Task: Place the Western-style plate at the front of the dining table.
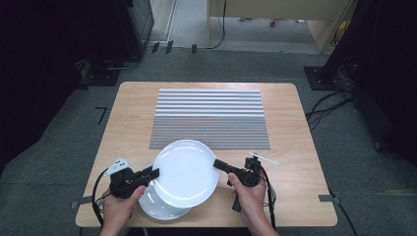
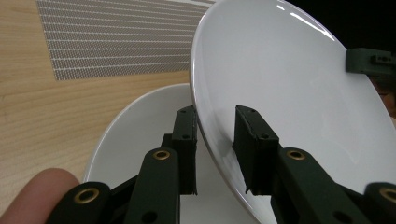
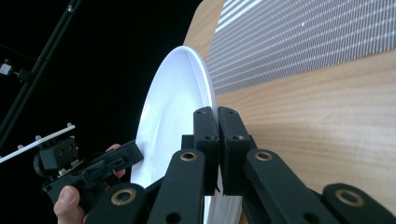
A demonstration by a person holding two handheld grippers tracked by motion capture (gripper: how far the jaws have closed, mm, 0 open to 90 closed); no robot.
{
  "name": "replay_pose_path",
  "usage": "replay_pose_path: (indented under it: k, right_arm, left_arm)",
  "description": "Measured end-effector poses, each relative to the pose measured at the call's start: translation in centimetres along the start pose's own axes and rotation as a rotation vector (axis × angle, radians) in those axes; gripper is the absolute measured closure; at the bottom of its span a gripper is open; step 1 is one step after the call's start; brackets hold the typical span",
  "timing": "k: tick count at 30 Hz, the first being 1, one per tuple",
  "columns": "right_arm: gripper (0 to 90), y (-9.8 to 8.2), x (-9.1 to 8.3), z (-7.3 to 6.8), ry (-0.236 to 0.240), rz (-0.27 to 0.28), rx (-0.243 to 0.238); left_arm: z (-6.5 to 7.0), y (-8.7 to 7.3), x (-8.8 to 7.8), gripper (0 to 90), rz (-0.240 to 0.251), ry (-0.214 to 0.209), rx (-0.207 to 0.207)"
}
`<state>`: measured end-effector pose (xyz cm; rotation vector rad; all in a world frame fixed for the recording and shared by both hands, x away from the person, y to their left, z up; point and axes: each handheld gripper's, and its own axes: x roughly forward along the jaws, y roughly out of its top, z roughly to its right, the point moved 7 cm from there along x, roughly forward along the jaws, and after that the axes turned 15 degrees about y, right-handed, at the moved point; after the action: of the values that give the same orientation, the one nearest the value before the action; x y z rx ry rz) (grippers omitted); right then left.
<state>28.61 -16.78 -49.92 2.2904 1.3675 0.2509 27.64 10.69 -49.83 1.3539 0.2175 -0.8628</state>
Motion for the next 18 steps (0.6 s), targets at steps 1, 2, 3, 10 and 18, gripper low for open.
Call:
replay_pose_path:
  k: [1, 2, 3, 10, 18]
  right_arm:
    - [87.9, 0.2, 0.0, 0.0, 0.001, -0.001, -0.002]
    - [88.0, 0.4, 0.0, 0.0, -0.003, -0.002, -0.002]
    - [87.9, 0.6, 0.0, 0.0, -0.007, -0.004, 0.004]
    - [88.0, 2.2, 0.1, 0.1, -0.004, 0.005, 0.038]
    - [87.9, 4.4, 0.5, -0.4, 0.015, 0.042, 0.044]
  left_arm:
    - [0.0, 0.2, 0.1, 70.8, -0.005, 0.000, -0.002]
    - [0.1, 0.4, 0.2, 70.9, -0.011, -0.002, -0.005]
    - [0.1, 0.5, 0.3, 70.9, -0.013, -0.005, -0.009]
    - [0.4, 2.2, 0.6, 71.2, -0.015, -0.029, -0.022]
    - [0.6, 5.0, 0.8, 71.6, -0.003, -0.030, -0.020]
